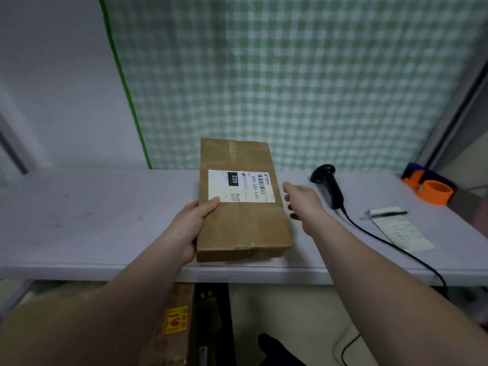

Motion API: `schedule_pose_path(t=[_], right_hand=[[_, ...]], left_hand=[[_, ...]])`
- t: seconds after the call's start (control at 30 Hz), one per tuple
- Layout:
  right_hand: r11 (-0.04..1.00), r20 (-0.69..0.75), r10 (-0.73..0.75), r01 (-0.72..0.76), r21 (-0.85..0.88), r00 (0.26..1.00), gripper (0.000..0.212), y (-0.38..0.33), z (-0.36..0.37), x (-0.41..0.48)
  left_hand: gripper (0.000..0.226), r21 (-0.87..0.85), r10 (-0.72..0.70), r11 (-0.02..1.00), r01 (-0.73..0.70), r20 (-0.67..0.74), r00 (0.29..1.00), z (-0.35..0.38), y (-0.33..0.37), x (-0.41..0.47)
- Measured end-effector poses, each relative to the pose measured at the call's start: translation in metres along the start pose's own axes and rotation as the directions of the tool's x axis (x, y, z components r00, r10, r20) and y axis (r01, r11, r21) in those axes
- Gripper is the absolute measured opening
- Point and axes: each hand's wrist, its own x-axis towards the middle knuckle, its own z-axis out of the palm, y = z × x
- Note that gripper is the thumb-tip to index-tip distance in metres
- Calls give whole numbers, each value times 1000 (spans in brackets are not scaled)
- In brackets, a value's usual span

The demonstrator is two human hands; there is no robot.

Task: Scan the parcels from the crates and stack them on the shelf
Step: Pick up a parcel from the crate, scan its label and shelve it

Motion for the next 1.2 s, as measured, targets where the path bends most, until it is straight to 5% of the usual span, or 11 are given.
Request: schedule_pose_path(t=[0.17,0.3,0.6,0.73,0.83,1.2], right_hand=[[892,-151,-80,3,-452,985,48,29,-33,62],[768,-293,-122,-97,-634,948,48,49,-43,101],[888,-340,-56,-109,-447,939,52,64,-50,129],[933,-244,88,-166,-319,966,60,59,-48,115],[950,-155,162,-197,-241,974,45,51,-43,98],[984,169,111,-132,119,979,32,-5,11,5]], left_hand=[[32,-18,-76,997,76,3,997,29,-12,45],[36,16,-86,996,86,28,996,43,-21,78],[15,45,-120,992,120,8,993,49,-33,100],[17,43,-120,992,122,-38,992,42,-31,89],[32,68,-103,992,107,-61,993,25,-27,75],[23,227,-119,961,160,-184,976,-82,6,-5]])
